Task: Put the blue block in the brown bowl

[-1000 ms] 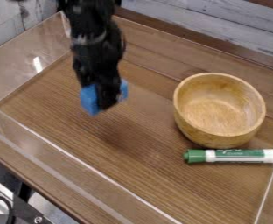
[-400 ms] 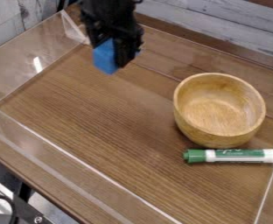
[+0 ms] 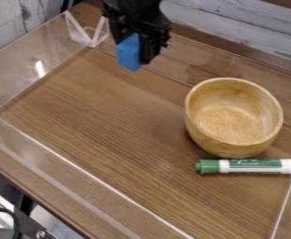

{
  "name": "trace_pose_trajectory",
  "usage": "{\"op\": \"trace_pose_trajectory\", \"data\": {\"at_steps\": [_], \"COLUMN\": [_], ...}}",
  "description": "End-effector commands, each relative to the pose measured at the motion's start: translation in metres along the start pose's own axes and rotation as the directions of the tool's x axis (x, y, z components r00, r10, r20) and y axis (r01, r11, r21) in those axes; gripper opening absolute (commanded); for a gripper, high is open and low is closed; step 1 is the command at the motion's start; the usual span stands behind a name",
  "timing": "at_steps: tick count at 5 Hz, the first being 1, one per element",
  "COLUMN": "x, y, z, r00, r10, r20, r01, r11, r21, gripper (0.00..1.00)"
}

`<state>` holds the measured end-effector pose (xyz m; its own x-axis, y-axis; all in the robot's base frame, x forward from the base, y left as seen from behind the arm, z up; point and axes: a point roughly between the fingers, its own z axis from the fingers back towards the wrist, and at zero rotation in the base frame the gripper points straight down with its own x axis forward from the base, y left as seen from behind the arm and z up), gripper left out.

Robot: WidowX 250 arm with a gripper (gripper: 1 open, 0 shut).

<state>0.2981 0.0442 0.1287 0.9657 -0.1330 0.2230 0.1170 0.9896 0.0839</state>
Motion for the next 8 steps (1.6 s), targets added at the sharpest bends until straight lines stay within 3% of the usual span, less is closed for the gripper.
{"op": "trace_pose_trajectory", "data": {"at_steps": [1, 4, 8], "x": [0.019, 0.032, 0.043], "y": [0.003, 0.002, -0.004], "z": [0.014, 0.015, 0.005], "r00": [0.997, 0.990, 0.983], "r10": [0.029, 0.070, 0.081], "r20": [0.071, 0.118, 0.165], "r01": [-0.031, -0.075, -0.088], "r11": [0.999, 0.997, 0.996], "r21": [0.030, 0.036, 0.034], "gripper": [0.00, 0.00, 0.00]}}
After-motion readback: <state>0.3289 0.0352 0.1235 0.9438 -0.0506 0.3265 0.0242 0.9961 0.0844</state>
